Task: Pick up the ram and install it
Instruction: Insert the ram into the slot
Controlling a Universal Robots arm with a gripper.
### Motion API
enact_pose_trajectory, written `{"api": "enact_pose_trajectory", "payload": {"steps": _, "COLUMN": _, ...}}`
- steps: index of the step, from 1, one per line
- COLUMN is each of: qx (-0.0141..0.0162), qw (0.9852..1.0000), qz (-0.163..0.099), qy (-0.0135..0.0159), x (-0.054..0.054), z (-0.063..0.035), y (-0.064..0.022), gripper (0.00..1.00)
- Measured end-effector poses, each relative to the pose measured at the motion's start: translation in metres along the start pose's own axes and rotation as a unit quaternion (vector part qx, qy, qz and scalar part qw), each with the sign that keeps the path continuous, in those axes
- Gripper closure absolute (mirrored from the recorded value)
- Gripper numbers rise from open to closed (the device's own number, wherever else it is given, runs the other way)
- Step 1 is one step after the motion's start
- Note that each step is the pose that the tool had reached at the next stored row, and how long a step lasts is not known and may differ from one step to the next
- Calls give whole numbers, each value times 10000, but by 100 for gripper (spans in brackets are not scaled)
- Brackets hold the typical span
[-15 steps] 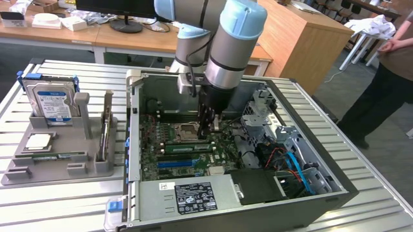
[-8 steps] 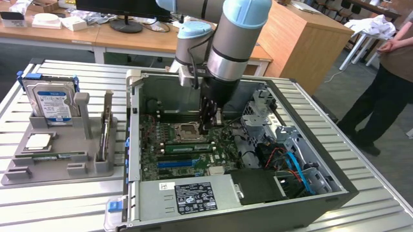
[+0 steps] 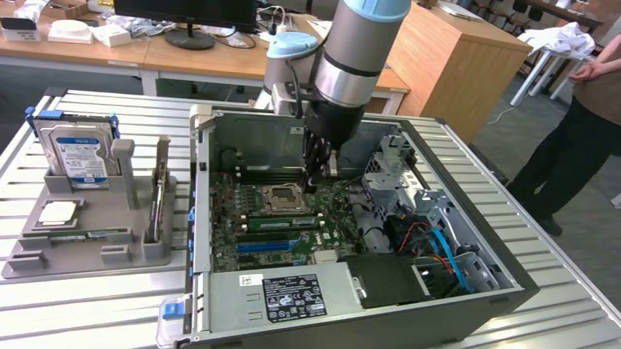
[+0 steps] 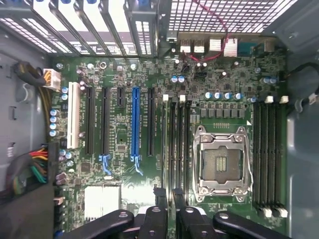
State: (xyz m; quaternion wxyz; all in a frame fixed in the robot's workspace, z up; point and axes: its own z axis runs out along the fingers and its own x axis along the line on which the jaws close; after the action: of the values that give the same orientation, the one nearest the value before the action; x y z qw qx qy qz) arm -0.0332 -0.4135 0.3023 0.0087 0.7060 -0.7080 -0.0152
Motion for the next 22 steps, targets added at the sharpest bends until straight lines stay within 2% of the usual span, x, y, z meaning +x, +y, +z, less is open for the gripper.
{"api": "enact_pose_trajectory", "payload": {"steps": 16, "qx": 0, "qw": 10000, "qz": 0, "qy": 0, "x": -4, "z": -415, "y": 12, "gripper": 81}}
{"api": "enact_pose_trajectory", "payload": {"steps": 22, "qx": 0, "qw": 10000, "qz": 0, "qy": 0, "x": -5, "z": -541, "y": 16, "gripper": 81}}
